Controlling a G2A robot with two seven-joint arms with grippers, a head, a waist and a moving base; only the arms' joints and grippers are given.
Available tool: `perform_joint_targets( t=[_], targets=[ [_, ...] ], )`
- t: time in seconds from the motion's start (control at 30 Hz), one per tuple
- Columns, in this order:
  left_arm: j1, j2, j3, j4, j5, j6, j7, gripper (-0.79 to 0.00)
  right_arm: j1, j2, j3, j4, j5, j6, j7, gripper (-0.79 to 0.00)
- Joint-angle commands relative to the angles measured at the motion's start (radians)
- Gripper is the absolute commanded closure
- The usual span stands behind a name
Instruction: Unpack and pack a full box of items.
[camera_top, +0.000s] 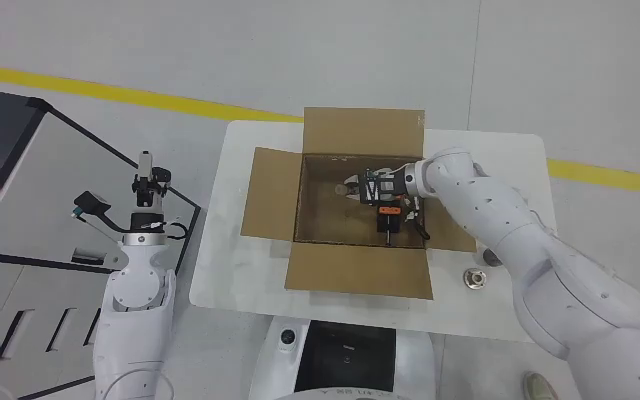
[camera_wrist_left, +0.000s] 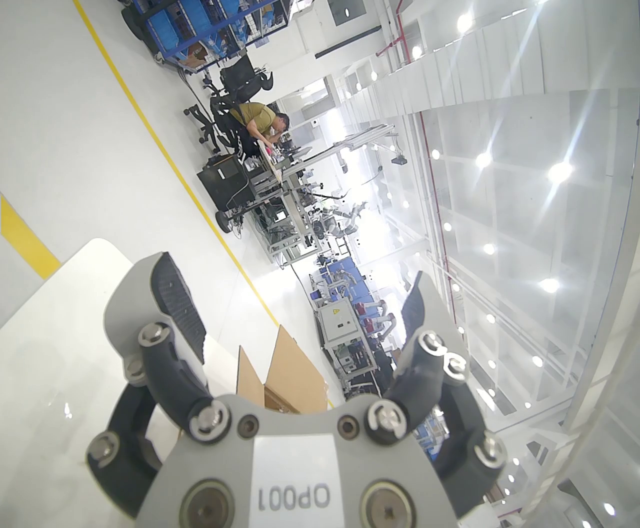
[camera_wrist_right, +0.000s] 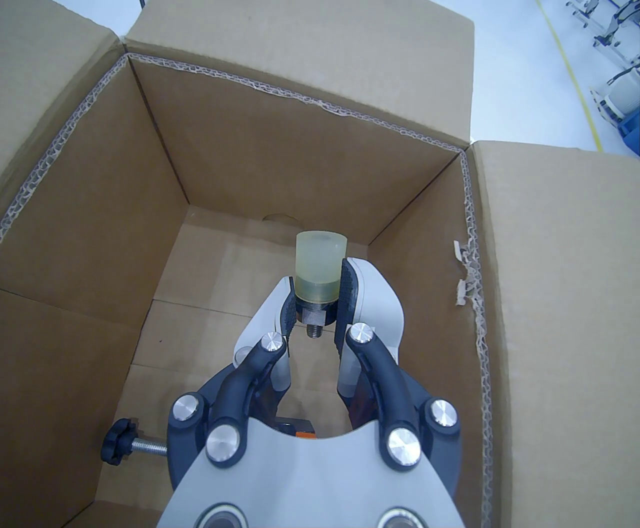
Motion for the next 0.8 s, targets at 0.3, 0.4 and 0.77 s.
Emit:
perform_joint_targets(
  t=[0.3, 0.4, 0.77],
  targets=[
    [0.000, 0.000, 0.000, 0.000, 0.000, 0.000, 0.000, -0.785, 0.006, 0.049, 0.053, -0.143, 0.000, 0.046, -0.156, 0.000],
    [0.000, 0.000, 0.000, 0.000, 0.000, 0.000, 0.000, -0.785, -0.002, 0.106, 0.104, -0.228, -0.030, 0.065, -0.239, 0.000],
    [0.000, 0.000, 0.000, 0.000, 0.000, 0.000, 0.000, -0.785, -0.231, 0.335, 0.393, -0.666, 0.062, 0.016, -0.263, 0.000]
  ],
)
